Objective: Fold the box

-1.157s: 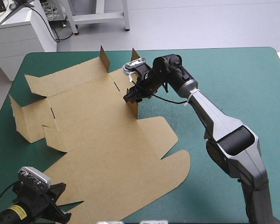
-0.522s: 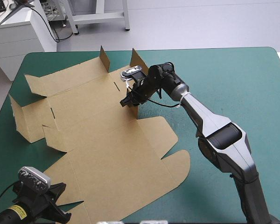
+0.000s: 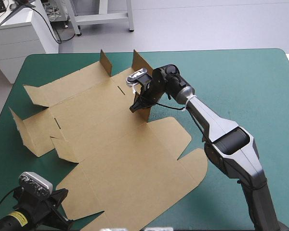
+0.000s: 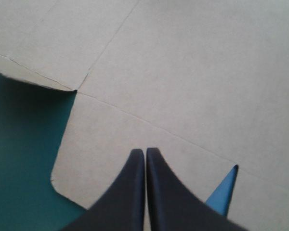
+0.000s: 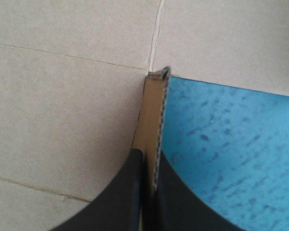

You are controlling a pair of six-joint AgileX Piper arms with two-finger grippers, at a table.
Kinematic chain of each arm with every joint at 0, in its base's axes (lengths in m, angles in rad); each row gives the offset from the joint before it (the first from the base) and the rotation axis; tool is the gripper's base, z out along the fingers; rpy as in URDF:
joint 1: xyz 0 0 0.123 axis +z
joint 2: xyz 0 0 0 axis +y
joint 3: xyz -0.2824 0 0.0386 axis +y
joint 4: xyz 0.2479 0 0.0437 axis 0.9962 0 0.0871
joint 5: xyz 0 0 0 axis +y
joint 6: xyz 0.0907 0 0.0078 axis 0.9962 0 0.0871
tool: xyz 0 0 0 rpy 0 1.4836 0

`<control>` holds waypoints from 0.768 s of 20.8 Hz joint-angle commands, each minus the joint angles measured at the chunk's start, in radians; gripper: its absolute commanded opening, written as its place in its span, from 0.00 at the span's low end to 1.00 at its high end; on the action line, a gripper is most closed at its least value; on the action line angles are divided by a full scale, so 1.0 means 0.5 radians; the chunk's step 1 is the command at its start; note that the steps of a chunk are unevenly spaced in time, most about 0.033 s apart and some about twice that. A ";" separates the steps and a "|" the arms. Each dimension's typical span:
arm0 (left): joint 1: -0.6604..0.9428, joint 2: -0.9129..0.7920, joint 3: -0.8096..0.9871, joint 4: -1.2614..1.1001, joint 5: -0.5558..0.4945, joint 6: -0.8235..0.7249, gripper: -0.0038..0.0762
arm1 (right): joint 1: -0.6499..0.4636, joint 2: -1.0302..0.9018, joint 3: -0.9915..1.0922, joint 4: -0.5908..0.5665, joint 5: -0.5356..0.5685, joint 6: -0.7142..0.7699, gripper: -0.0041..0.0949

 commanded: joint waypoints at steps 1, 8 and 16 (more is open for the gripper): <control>-0.008 0.020 -0.058 -0.048 -0.117 -0.002 0.04 | -0.012 -0.131 -0.057 -0.258 0.021 -0.288 0.04; -0.008 0.020 -0.058 -0.048 -0.117 -0.002 0.04 | -0.012 -0.135 -0.087 -0.410 0.086 -1.035 0.04; -0.008 0.020 -0.058 -0.048 -0.117 -0.002 0.04 | -0.012 -0.290 -0.111 0.174 0.298 -1.400 0.04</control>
